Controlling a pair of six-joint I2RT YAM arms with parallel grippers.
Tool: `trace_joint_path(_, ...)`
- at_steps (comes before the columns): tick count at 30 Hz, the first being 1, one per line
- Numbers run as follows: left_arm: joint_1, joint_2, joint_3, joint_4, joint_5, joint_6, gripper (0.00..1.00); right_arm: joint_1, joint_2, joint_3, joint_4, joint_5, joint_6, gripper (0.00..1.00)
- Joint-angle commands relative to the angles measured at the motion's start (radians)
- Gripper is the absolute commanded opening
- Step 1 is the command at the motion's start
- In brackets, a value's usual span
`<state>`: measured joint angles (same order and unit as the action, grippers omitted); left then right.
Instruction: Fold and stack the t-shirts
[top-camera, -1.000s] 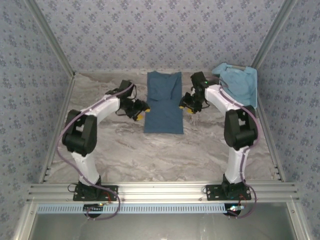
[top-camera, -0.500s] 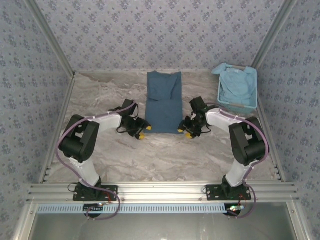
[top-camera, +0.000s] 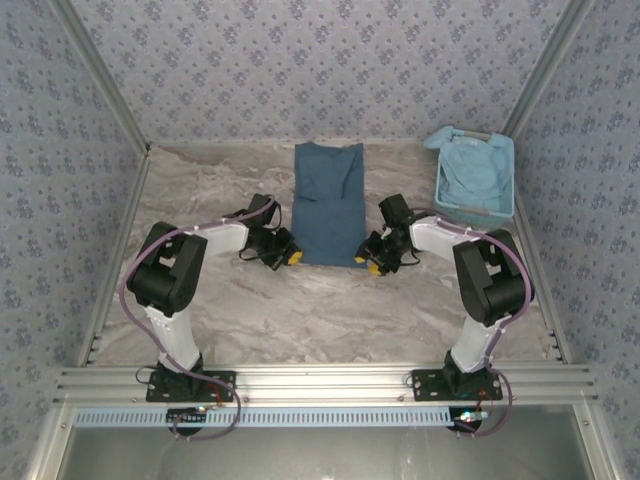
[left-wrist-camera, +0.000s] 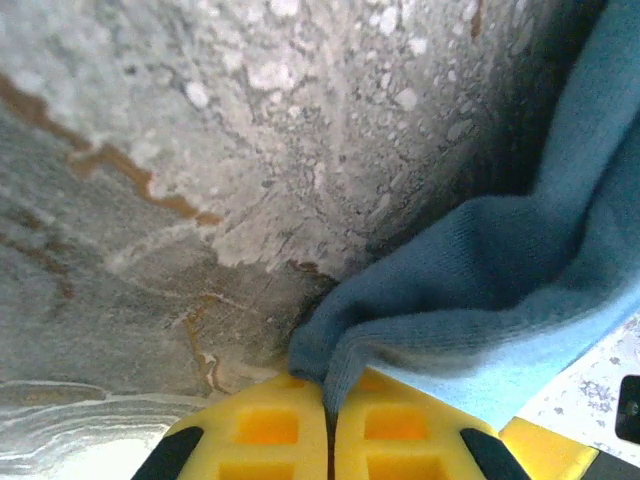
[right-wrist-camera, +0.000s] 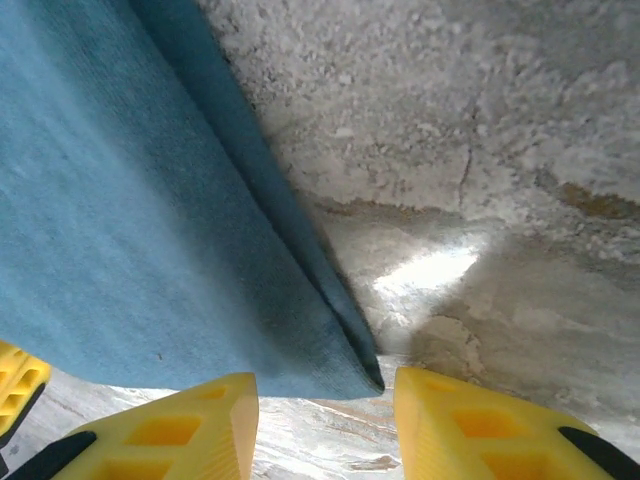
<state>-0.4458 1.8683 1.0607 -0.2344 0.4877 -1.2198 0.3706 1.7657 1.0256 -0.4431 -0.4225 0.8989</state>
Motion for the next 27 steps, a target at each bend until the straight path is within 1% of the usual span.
trace_joint_path(1,-0.008,0.0,0.025,-0.012,-0.017,0.017,0.02,-0.004,-0.014,0.003,-0.043,0.037,-0.003,0.43)
trace_joint_path(5,-0.01,-0.006,0.019,-0.019,-0.012,0.022,0.0,0.009,0.02,0.029,-0.031,0.028,0.002,0.42)
trace_joint_path(10,-0.009,-0.011,0.028,-0.033,-0.009,0.033,0.0,0.012,0.067,0.058,-0.014,0.016,0.017,0.35)
trace_joint_path(13,-0.009,-0.015,0.033,-0.045,-0.007,0.039,0.0,0.01,0.074,0.059,0.011,0.008,0.033,0.26)
trace_joint_path(15,-0.011,-0.026,0.031,-0.064,-0.002,0.044,0.0,0.01,0.068,0.059,0.031,0.008,0.047,0.12)
trace_joint_path(17,-0.011,-0.043,0.029,-0.097,-0.002,0.055,0.0,0.011,0.048,0.056,0.04,0.019,0.06,0.02)
trace_joint_path(18,-0.011,-0.054,0.023,-0.119,-0.001,0.065,0.0,0.014,0.033,0.052,0.036,0.026,0.064,0.0)
trace_joint_path(22,-0.014,-0.106,-0.017,-0.186,0.025,0.093,0.0,0.025,-0.029,0.019,-0.021,0.029,0.068,0.0)
trace_joint_path(27,-0.059,-0.22,-0.078,-0.276,0.052,0.156,0.0,0.088,-0.185,-0.053,-0.149,0.028,0.031,0.0)
